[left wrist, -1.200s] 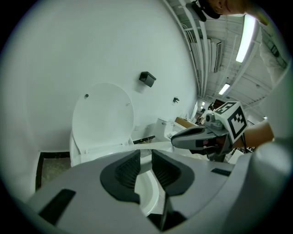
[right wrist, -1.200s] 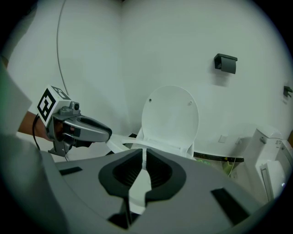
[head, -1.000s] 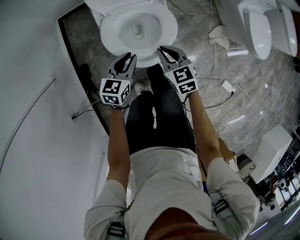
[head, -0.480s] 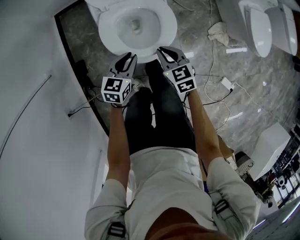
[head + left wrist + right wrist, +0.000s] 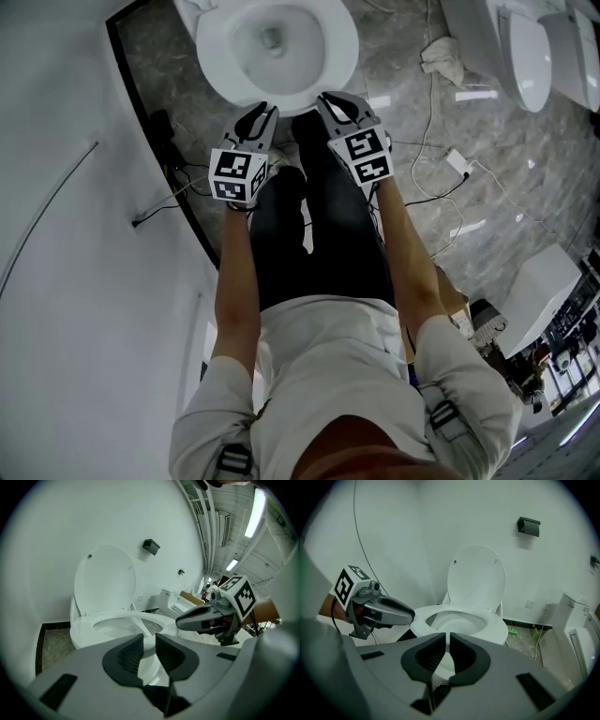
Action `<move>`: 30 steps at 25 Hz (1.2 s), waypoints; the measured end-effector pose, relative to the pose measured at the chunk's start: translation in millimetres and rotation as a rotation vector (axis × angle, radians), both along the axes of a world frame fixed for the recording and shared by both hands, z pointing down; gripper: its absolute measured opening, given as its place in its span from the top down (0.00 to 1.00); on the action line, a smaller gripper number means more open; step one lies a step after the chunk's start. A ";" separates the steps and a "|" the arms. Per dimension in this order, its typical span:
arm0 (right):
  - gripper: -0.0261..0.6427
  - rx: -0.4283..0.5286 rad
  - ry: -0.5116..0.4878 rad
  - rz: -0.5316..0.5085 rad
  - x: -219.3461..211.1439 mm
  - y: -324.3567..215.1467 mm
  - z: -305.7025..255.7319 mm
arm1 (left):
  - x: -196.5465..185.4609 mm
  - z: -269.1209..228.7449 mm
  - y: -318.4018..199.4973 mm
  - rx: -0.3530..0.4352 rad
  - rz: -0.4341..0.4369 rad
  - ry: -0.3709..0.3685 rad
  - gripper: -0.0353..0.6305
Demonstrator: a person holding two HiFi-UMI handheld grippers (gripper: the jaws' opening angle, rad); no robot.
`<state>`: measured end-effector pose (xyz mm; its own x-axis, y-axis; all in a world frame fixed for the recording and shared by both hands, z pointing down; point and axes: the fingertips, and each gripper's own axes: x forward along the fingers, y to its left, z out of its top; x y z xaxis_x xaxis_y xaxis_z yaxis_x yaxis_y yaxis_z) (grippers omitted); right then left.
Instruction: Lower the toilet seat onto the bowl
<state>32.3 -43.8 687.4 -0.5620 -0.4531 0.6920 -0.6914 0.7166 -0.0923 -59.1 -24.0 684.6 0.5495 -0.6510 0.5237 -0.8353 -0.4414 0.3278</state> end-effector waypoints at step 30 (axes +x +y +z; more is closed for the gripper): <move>0.90 -0.136 0.056 -0.009 7.9 32.2 84.9 | 15.1 91.1 21.3 -0.127 0.019 -0.071 0.81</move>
<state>40.2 -11.6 772.2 -0.5243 -0.3479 0.7772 -0.6915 0.7066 -0.1502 -44.0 -2.7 775.7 0.5197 -0.5671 0.6390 -0.8503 -0.4157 0.3226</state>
